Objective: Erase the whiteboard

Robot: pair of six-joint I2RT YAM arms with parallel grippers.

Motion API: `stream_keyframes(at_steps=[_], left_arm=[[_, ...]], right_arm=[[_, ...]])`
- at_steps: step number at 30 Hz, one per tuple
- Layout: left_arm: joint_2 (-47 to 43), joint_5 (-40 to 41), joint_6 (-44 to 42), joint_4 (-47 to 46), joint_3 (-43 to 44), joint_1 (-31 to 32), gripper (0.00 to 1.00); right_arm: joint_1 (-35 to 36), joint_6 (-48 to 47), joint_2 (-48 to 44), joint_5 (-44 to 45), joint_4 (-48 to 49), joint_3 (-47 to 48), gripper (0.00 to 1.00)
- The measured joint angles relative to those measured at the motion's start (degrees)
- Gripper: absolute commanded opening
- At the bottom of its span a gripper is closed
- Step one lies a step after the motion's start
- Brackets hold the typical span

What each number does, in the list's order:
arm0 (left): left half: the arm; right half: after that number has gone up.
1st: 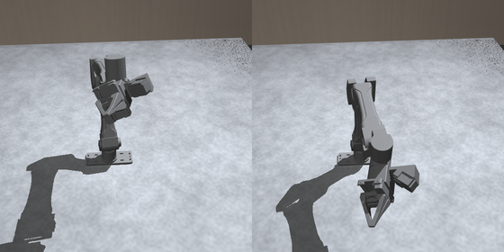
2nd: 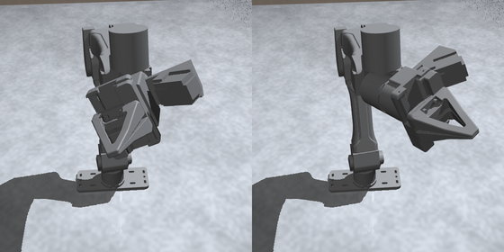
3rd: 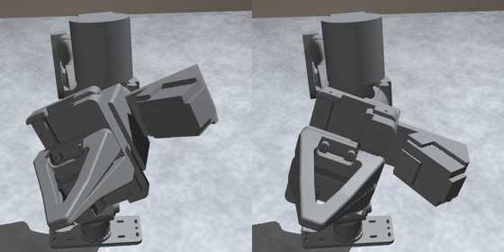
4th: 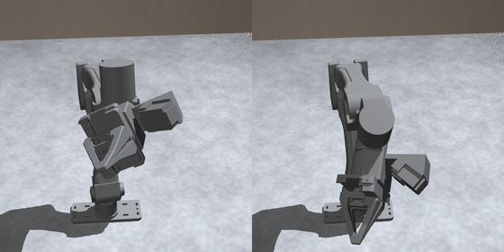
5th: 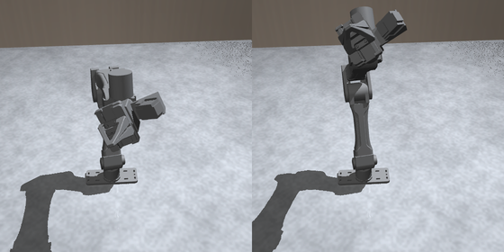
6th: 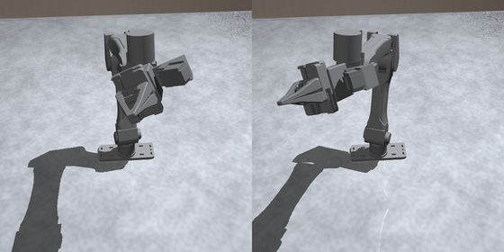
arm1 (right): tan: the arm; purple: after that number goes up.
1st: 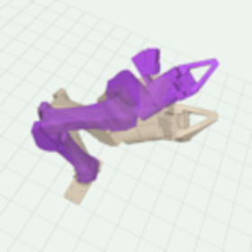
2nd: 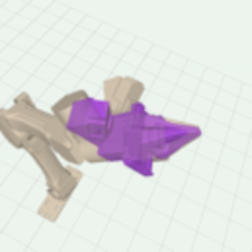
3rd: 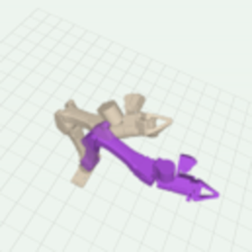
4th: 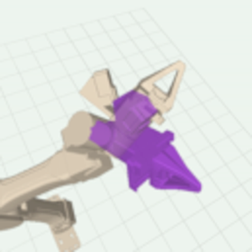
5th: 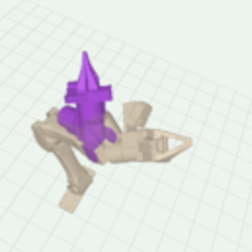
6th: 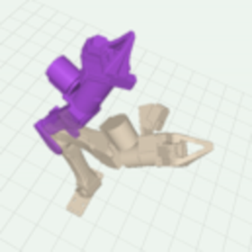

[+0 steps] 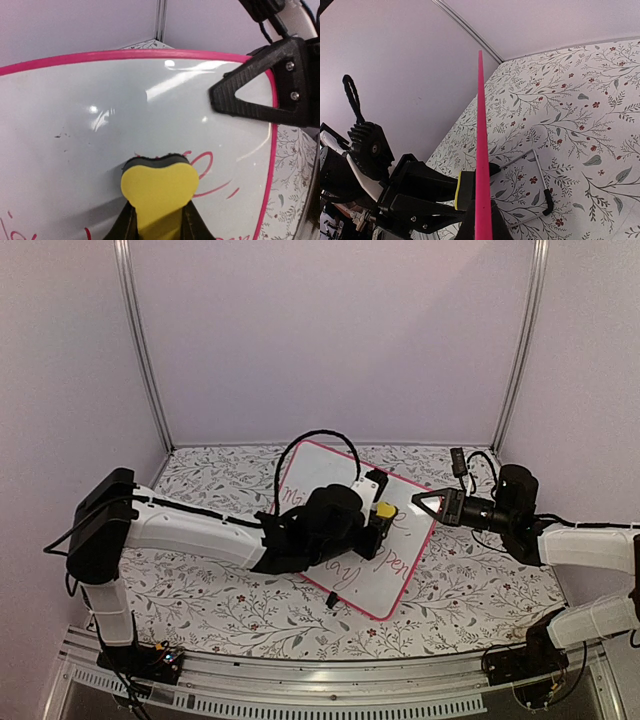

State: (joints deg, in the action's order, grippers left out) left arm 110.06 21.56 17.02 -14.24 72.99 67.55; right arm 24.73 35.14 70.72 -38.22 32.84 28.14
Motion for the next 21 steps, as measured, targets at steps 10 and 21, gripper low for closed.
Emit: stream_keyframes(at_steps=[10, 21], left_arm=[[-3.0, -1.9, 4.7, 2.8, -5.7, 0.0, 0.00], [-1.7, -0.9, 4.4, 8.6, -1.1, 0.0, 0.00]], right_arm=[[0.0, 0.3, 0.0, 0.4, -0.2, 0.0, 0.00], [0.0, 0.7, 0.0, 0.9, -0.5, 0.0, 0.00]])
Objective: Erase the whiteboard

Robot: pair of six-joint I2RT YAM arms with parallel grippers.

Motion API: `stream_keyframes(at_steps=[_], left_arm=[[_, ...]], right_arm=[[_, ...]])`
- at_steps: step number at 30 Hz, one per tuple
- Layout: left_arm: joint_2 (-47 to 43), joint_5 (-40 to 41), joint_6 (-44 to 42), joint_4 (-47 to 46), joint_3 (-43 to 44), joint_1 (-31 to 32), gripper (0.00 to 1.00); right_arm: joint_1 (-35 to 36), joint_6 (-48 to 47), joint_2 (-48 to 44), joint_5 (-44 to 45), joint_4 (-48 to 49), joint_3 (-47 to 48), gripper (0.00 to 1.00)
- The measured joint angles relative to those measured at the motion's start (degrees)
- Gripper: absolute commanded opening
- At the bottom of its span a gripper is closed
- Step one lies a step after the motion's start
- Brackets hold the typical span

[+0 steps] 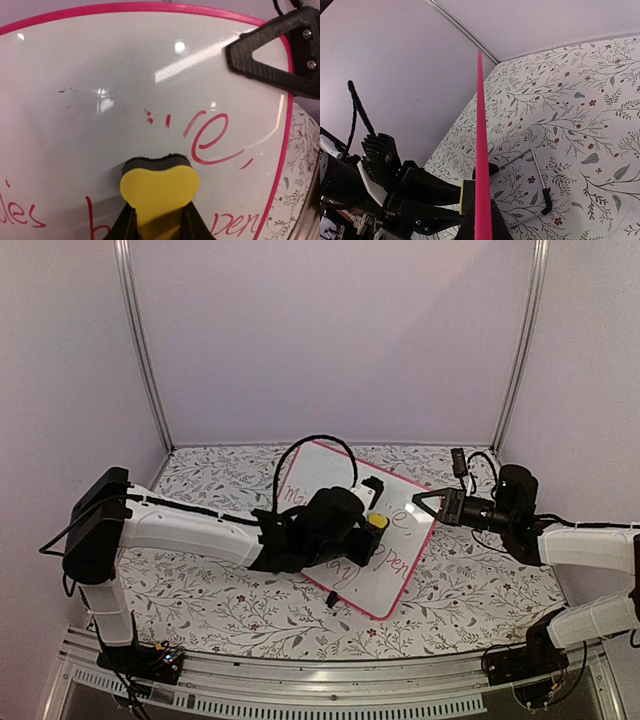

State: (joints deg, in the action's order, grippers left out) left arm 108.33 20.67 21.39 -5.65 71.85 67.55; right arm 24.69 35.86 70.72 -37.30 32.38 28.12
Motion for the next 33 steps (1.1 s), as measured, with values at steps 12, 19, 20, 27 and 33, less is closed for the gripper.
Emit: stream_keyframes(at_steps=[12, 19, 20, 27, 33], left_arm=[[3.0, 0.3, -1.7, 2.8, 10.2, -3.0, 0.00], [1.4, -0.3, -1.4, -0.2, 5.7, -3.1, 0.00], [0.8, -0.2, -1.4, -0.5, 4.3, -3.1, 0.00], [-1.9, -0.3, -1.9, -1.6, -1.9, -2.7, 0.00], [-1.7, -0.6, -3.9, -1.4, -1.2, -2.0, 0.00]], right_arm=[[0.0, 0.0, 0.0, 0.0, -0.1, 0.0, 0.00], [0.0, 0.0, 0.0, -0.1, -0.1, 0.0, 0.00], [0.0, -0.1, 0.0, -0.1, -0.1, 0.0, 0.00], [0.1, -0.1, 0.1, -0.2, 0.1, 0.1, 0.00], [0.1, -0.2, 0.2, -0.4, 0.0, 0.2, 0.00]])
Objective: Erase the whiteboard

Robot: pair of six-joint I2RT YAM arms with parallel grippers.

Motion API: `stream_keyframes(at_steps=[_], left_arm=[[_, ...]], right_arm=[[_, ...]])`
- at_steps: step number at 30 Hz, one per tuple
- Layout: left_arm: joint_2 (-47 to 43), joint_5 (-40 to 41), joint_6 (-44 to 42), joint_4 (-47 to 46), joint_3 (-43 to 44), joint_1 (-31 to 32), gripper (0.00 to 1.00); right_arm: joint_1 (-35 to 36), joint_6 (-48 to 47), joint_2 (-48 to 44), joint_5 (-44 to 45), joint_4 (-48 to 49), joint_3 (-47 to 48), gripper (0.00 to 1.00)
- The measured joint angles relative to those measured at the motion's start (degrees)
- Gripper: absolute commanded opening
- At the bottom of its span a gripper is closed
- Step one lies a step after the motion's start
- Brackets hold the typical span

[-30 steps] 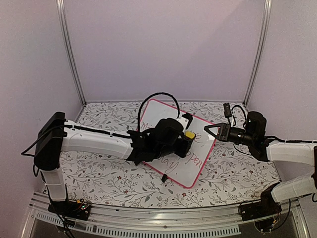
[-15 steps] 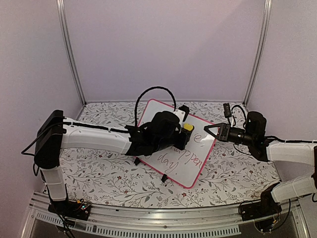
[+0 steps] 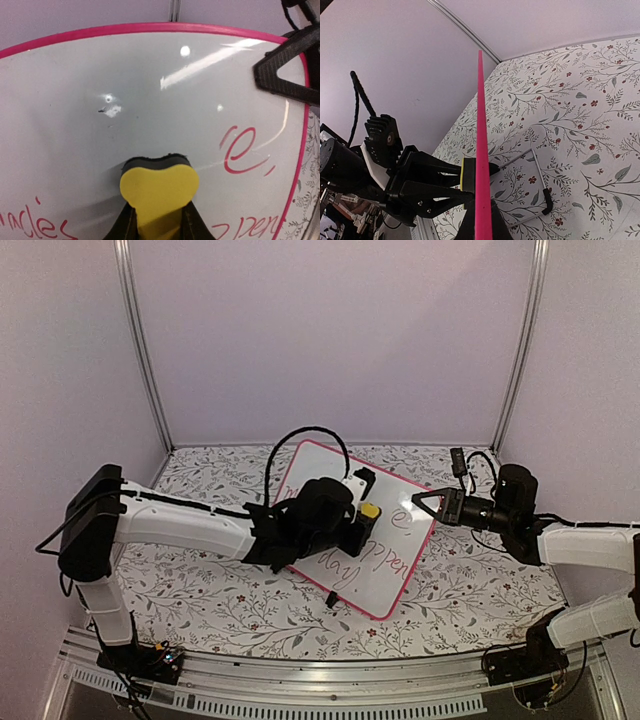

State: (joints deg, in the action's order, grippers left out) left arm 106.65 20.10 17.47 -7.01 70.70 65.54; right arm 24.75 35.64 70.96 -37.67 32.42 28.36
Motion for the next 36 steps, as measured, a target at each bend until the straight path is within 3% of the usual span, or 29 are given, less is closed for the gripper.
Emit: stream_keyframes(at_steps=[12, 27, 36], left_arm=[[6.6, 0.2, -3.3, 4.7, 13.6, 1.8, 0.00], [1.3, 3.5, 2.4, 4.7, 4.4, -0.9, 0.00], [0.7, 5.9, 6.0, 8.7, 5.4, -2.6, 0.00]], right_arm=[[0.0, 0.1, 0.0, 0.2, -0.3, 0.1, 0.00], [0.1, 0.0, 0.5, 0.2, -0.3, 0.4, 0.00], [0.3, 0.3, 0.7, 0.6, -0.3, 0.5, 0.00]])
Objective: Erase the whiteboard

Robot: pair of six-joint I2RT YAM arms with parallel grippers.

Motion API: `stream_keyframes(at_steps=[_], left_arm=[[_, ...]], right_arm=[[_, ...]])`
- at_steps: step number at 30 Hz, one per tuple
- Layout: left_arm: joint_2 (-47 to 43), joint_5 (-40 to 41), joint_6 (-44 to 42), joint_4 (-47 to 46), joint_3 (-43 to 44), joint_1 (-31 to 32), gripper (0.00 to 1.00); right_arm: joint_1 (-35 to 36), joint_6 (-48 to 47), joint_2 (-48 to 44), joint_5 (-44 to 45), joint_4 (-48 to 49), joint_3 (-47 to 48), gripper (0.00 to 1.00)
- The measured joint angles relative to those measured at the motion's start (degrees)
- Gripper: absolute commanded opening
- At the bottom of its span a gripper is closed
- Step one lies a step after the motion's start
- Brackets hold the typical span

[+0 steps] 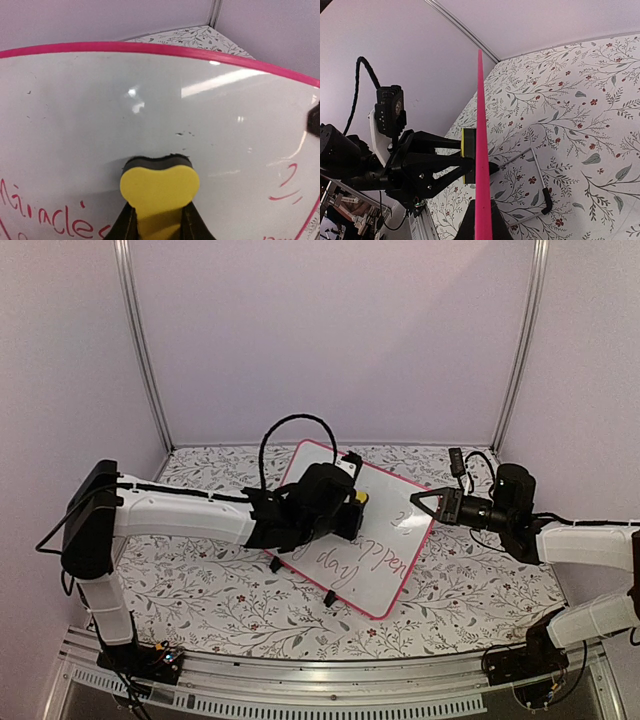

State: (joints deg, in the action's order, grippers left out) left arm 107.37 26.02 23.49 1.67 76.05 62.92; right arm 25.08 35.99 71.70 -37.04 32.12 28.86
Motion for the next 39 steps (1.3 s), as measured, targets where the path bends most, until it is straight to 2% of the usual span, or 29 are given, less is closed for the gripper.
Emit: stream_keyframes(at_steps=[9, 21, 28, 39], left_arm=[[0.0, 6.5, 1.9, 3.1, 2.3, -4.0, 0.00], [1.4, 5.5, -3.5, -2.1, 2.3, -3.0, 0.00], [2.3, 0.3, -7.4, -9.2, 1.8, 0.1, 0.00], [2.6, -7.3, -11.1, -13.0, 0.6, 2.4, 0.00]], right_arm=[[0.2, 0.2, 0.0, 0.3, -0.1, 0.0, 0.00], [0.3, 0.9, 0.0, 1.1, -0.4, 0.0, 0.00], [0.4, 0.5, 0.0, 0.9, -0.2, 0.0, 0.00], [0.8, -0.6, 0.0, 0.5, 0.4, 0.0, 0.00]])
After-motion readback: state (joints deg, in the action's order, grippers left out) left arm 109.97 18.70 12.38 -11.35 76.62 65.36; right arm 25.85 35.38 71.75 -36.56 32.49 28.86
